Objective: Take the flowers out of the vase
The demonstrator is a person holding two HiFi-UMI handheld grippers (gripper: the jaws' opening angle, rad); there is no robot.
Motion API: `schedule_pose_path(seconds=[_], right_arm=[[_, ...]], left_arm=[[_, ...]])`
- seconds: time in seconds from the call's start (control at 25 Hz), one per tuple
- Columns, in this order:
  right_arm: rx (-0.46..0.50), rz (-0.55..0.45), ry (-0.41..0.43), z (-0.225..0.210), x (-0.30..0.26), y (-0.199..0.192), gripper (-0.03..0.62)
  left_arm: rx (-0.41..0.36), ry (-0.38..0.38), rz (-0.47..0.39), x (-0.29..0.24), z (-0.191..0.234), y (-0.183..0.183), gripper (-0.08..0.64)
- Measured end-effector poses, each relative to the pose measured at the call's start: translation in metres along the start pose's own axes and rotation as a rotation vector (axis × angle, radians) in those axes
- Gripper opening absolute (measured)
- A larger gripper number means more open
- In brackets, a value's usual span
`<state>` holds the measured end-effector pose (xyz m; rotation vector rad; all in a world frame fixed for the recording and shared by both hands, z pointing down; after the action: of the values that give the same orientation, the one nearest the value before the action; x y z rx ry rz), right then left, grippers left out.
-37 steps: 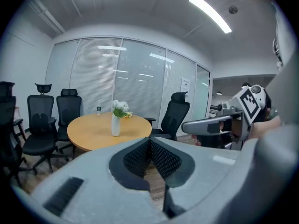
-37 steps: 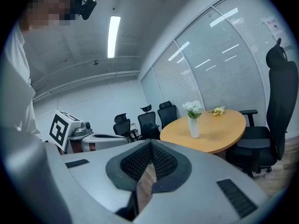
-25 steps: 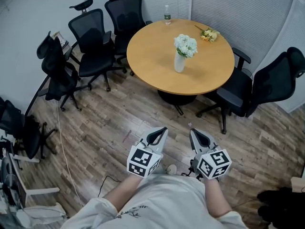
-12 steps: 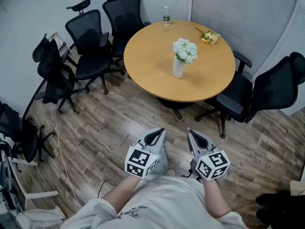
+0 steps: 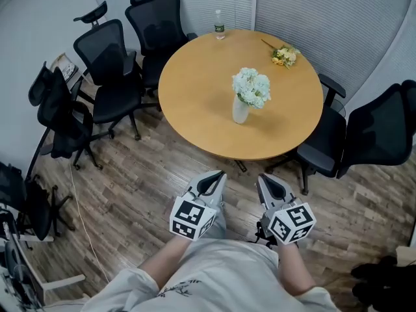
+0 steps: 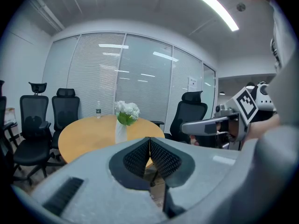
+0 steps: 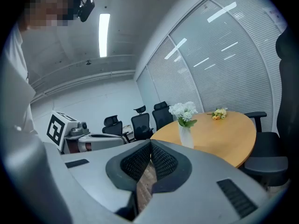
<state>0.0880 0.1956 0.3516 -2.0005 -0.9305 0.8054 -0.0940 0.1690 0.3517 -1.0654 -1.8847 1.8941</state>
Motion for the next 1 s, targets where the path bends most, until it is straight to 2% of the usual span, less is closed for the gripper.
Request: schedule_pose_path(seconds=[0.44,0.64,1.0], right_arm=[[-0.035,-0.041,-0.085,-0.042,-0.105,0.046,0.007],[-0.035,-0.043,-0.127,-0.048,-0.141,0.057,0.006],[-0.057,-0.028,-0.179,-0.066,-0.168,0.064,0.007]], left_arm=[[-0.045,-0.107,-0.025,-0.081,0.104,0.017,0.011],[-0.055,-0.144,-0.032,-0.104,0.143,0.02,0.011],[-0.071,-0.212,-0.012,-0.146,0.165,0.017,0.011]])
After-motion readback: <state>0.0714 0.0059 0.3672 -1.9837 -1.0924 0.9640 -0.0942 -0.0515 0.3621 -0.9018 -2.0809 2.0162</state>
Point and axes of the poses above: the fingertips, and each gripper's own axes: x backward along the fingers, z to its left, y out of its top, the point moved 7 cm from there along x, backward along the fingers, and after that the axes turned 13 degrees about -x, right-handed, at the moved point
